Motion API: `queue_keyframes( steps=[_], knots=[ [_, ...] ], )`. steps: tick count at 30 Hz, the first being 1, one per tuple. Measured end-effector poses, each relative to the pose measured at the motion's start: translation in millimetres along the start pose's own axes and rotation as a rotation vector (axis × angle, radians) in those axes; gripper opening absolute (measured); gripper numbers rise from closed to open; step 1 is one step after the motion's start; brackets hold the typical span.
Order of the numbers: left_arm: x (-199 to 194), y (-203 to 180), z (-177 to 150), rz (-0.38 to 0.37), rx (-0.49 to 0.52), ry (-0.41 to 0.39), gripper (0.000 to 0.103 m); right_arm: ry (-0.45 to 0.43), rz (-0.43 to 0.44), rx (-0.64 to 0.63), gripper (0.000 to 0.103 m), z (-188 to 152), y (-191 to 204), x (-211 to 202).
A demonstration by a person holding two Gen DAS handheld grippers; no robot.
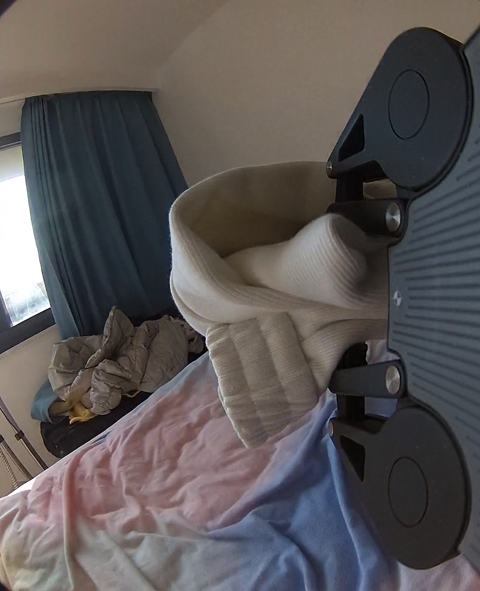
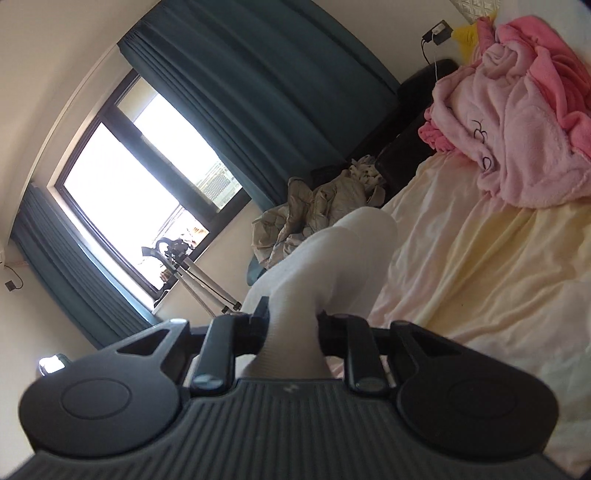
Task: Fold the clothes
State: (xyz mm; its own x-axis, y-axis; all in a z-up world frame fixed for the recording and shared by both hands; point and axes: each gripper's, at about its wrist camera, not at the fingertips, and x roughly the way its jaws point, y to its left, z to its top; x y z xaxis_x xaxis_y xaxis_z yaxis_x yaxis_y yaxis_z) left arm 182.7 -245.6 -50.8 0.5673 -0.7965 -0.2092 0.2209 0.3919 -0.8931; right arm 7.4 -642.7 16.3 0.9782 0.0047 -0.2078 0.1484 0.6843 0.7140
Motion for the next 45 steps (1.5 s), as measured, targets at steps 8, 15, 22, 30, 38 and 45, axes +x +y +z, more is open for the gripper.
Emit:
queue_keyframes(
  steps=[8, 15, 22, 30, 38, 45],
  knots=[
    [71.1, 72.2, -44.9, 0.024, 0.036, 0.094, 0.044, 0.2, -0.231, -0.024, 0.023, -30.5, -121.3, 17.6],
    [71.1, 86.7, -45.9, 0.027, 0.077, 0.133, 0.053, 0.25, -0.267, 0.023, 0.026, -63.1, -153.8, 24.0],
    [37.0, 52.4, -42.1, 0.25, 0.183, 0.155, 0.089, 0.249, -0.389, -0.036, 0.063, -44.6, -124.5, 1.8],
    [-18.2, -1.1, -15.4, 0.351, 0.445, 0.126, 0.097, 0.261, -0.375, -0.192, 0.063, -24.9, -67.6, -36.9],
    [-125.6, -83.2, -10.4, 0.4, 0.64, 0.037, 0.103, 0.213, -0.256, -0.327, 0.064, -25.2, 36.5, -55.6],
    [-207.5, -107.2, 6.4, 0.53, 0.788, -0.08, 0.103, 0.194, -0.108, -0.426, 0.065, -57.4, 133.1, -58.4]
  ],
)
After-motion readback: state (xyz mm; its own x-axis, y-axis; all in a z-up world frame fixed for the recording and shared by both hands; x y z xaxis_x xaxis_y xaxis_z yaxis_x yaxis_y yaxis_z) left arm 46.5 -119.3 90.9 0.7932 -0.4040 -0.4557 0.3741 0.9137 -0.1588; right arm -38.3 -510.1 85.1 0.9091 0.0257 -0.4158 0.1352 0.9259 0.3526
